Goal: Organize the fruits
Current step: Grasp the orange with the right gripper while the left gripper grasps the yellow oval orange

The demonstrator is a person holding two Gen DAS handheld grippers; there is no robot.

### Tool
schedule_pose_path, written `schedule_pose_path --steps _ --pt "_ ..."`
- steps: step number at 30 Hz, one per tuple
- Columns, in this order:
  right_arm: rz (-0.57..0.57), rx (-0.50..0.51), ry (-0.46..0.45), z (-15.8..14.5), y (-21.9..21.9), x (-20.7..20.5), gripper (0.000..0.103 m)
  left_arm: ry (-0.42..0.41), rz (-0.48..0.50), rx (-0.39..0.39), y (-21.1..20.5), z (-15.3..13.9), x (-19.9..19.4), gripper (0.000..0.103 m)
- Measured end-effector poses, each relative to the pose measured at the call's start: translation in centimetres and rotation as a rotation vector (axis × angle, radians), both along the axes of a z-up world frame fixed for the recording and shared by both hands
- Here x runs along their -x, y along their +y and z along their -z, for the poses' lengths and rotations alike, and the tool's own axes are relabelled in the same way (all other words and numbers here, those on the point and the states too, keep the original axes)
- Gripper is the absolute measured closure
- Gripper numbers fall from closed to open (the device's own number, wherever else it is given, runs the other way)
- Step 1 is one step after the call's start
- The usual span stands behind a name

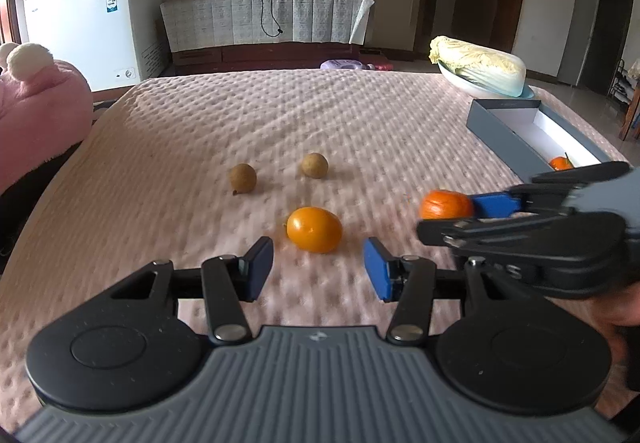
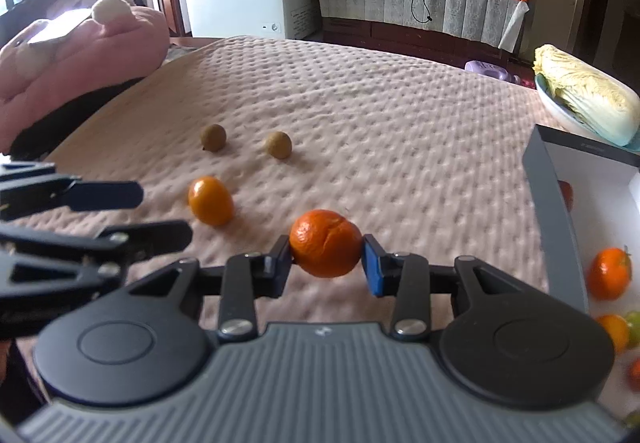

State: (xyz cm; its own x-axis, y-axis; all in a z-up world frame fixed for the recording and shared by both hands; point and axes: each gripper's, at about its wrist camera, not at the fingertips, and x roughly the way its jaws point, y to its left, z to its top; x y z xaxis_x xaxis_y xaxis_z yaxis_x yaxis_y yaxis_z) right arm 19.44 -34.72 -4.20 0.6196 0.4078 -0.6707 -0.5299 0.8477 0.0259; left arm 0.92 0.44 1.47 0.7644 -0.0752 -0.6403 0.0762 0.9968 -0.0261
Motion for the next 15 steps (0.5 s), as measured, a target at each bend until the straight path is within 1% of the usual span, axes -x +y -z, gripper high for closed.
schedule_pose_path --steps 7,10,15 --pt "-0.025 0.011 -0.006 -0.9 -2.4 1.6 0.063 0.003 -0.02 -0.007 -0.6 0.6 -1.6 0.046" --pt "-0.023 0.004 -0.007 -1.2 -3.5 1.9 0.063 0.011 -0.033 -0.005 -0.9 0.9 -2.4 0.046" --pt "-0.031 -0.012 -0.014 -1.9 -4.3 2.4 0.063 0.038 -0.052 -0.026 -1.4 1.9 -3.6 0.046"
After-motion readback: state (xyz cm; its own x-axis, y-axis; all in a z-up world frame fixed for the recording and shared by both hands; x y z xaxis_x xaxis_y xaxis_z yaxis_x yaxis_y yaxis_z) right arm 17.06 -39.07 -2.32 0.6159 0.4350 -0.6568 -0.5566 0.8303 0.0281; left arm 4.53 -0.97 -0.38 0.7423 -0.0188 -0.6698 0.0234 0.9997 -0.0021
